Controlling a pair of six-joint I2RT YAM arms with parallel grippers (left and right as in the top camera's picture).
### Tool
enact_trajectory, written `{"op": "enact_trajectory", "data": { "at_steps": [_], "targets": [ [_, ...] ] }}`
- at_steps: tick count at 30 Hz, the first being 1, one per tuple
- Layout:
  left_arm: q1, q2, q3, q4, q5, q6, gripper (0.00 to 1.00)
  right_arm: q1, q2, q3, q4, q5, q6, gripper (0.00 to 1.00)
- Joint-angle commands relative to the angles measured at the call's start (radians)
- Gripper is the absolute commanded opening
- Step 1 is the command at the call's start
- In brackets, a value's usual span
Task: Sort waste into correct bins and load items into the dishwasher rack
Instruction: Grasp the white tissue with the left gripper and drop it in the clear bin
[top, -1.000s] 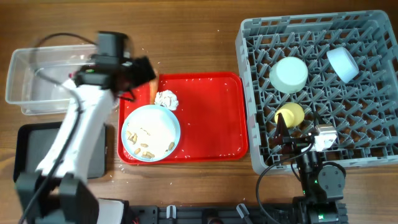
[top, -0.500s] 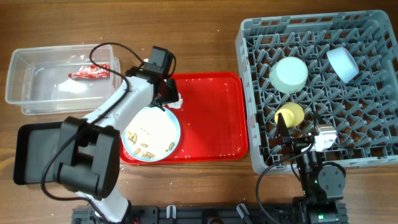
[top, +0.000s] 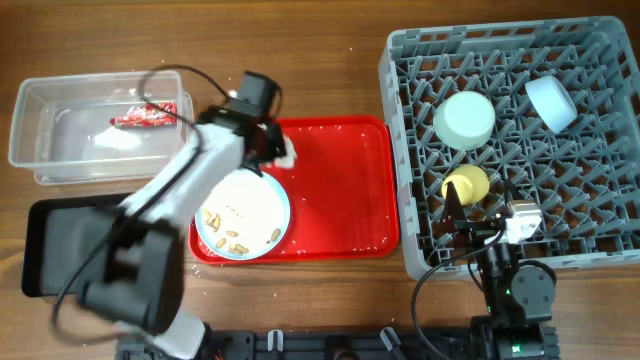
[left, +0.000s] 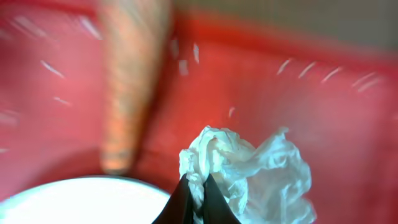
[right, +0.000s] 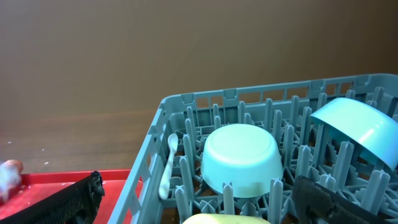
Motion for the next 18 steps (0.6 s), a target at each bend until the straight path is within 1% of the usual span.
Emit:
{"op": "enact_trajectory", "data": {
  "at_steps": [1,3,6,7,9,12,13,14,15,16,18],
  "targets": [
    [0.154,-0.24,0.058,0.019,-0.019,-0.018,0.04,-0.004,-0.01,-0.003,0.004,-0.013,0.014,1.0],
    [0.252,-0.298,0.058,0.026,-0.059,-0.021,0.04,-0.004,-0.01,-0.003,0.004,-0.013,0.014,1.0],
    [0.417,-0.317,0.058,0.027,-0.119,-0.021,0.04,-0.004,-0.01,-0.003,0.004,-0.013,0.014,1.0],
    [0.473,-0.299,0.057,0.029,-0.118,-0.021,0.04,-0.004,-0.01,-0.003,0.004,-0.013,0.014,1.0],
    [0.544,-0.253,0.057,0.035,-0.118,-0.021,0.04,-0.004,-0.01,-0.003,0.004,-0.012,0.014,1.0],
    [0.607,-0.163,0.057,0.093,-0.117,-0.021,0.04,-0.004,-0.01,-0.003,0.004,-0.013,0.014,1.0],
    [0.624,-0.117,0.057,0.138,-0.111,-0.018,0.1,-0.004,-0.01,-0.003,0.004,-0.013,0.014,1.0],
    [0.632,-0.086,0.058,0.166,-0.08,0.005,0.47,-0.004,-0.01,-0.003,0.004,-0.012,0.015,1.0],
    [0.633,-0.06,0.068,0.164,-0.017,0.04,0.96,-0.004,-0.01,-0.003,0.004,-0.013,0.015,1.0],
    [0.631,-0.053,0.08,0.138,0.021,0.047,0.99,-0.004,-0.01,-0.003,0.004,-0.013,0.014,1.0],
    [0.608,-0.057,0.099,0.09,0.044,0.047,0.99,-0.004,-0.01,-0.003,0.004,-0.013,0.015,1.0]
  ]
}}
